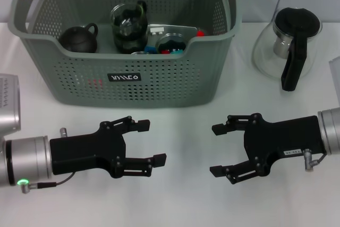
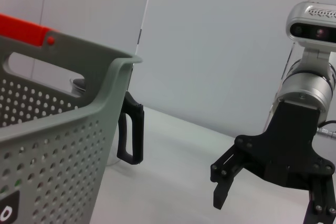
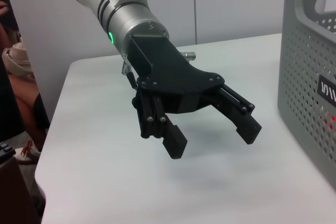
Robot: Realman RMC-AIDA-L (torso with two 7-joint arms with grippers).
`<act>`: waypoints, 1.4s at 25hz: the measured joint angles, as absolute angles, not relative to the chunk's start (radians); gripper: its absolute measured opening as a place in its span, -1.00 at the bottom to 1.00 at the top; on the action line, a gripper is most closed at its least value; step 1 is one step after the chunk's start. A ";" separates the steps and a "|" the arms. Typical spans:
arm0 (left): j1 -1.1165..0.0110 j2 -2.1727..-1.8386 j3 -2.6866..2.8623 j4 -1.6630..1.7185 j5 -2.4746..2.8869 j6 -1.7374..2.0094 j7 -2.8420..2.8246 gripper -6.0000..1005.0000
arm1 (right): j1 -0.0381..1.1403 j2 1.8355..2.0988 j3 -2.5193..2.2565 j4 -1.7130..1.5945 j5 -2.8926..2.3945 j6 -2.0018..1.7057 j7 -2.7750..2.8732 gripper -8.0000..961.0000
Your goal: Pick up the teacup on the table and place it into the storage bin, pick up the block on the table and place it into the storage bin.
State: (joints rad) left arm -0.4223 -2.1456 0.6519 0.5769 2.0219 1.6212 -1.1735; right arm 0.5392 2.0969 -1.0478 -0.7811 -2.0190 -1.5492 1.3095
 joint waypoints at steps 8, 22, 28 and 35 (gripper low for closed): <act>-0.423 -2.146 0.654 0.577 2.040 1.620 -1.173 0.89 | 0.540 2.097 -1.048 -0.775 -2.019 -1.543 1.309 0.97; -0.429 -2.143 0.653 0.577 2.070 1.622 -1.174 0.89 | 0.542 2.097 -1.047 -0.743 -2.019 -1.494 1.280 0.97; -0.430 -2.141 0.653 0.577 2.071 1.620 -1.174 0.89 | 0.542 2.097 -1.046 -0.743 -2.019 -1.487 1.280 0.97; -0.430 -2.141 0.653 0.577 2.071 1.616 -1.170 0.89 | 0.545 2.097 -1.047 -0.741 -2.019 -1.474 1.279 0.97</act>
